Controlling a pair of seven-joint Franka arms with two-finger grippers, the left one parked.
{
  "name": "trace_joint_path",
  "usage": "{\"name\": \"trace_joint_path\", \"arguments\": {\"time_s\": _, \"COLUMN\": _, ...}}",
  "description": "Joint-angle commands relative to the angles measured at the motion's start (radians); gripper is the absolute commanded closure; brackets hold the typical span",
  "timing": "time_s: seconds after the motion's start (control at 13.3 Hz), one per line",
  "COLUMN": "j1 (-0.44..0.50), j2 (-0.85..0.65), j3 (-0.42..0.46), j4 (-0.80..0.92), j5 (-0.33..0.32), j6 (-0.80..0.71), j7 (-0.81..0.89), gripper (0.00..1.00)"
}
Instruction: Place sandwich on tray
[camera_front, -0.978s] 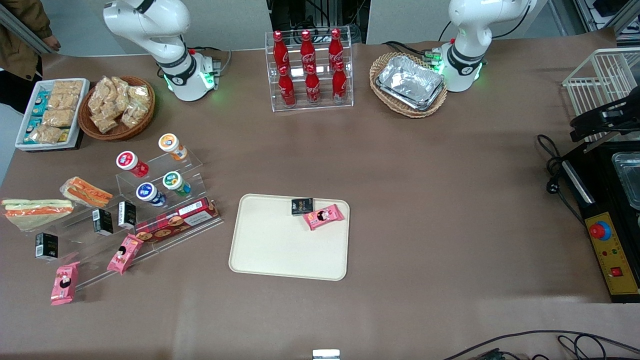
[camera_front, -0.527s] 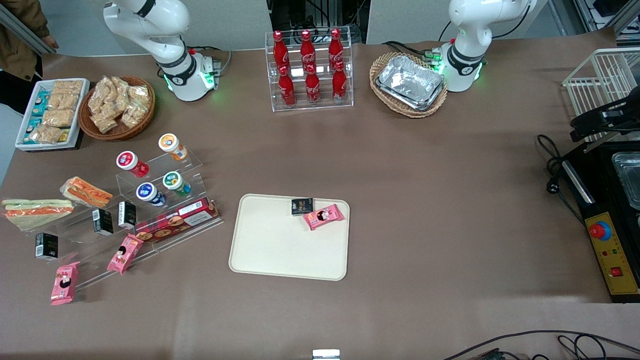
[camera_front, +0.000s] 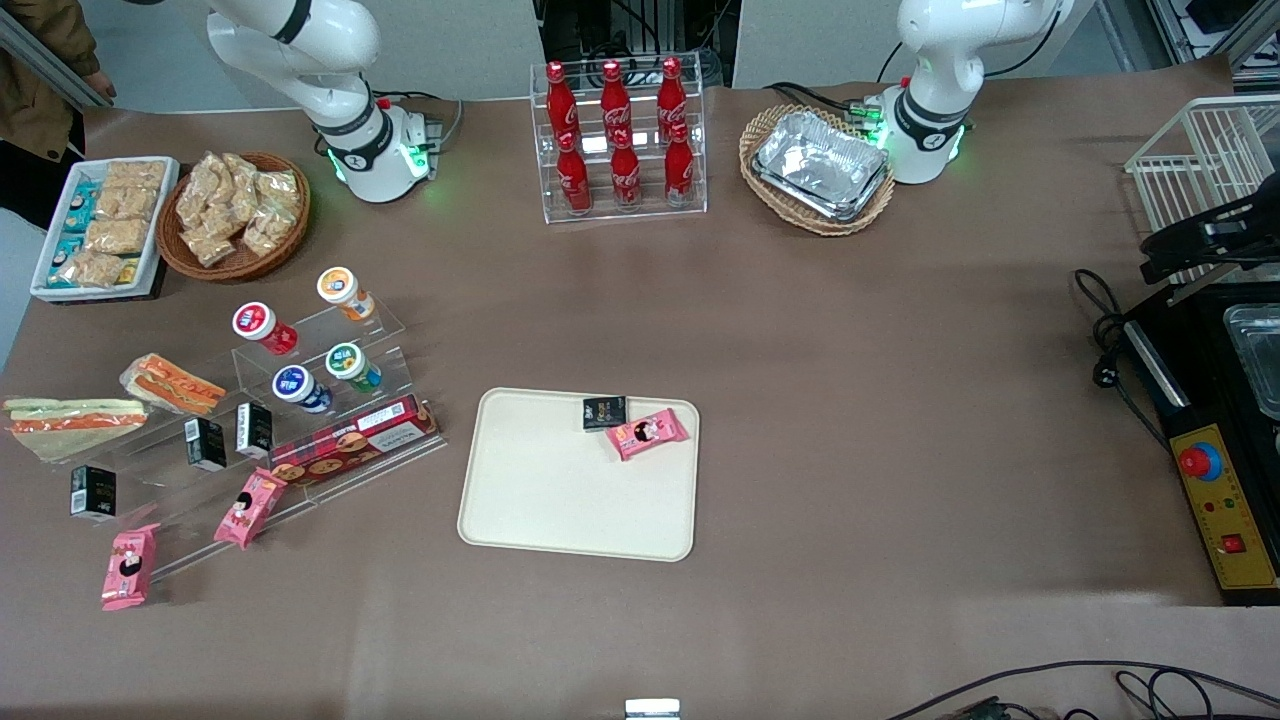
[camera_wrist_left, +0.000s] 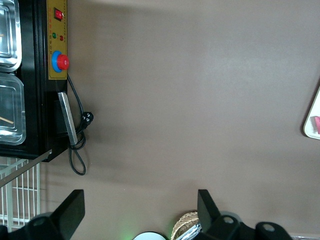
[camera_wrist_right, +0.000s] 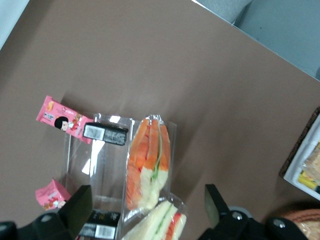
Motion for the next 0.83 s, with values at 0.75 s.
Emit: {"name": "trace_joint_path", "arguments": {"time_s": 0.75, "j1": -0.003, "j2": 0.147, "j3": -0.005, "j4": 0.012, "j5": 0.167, "j6": 0.187, "j7": -0.044, "gripper": 0.0}}
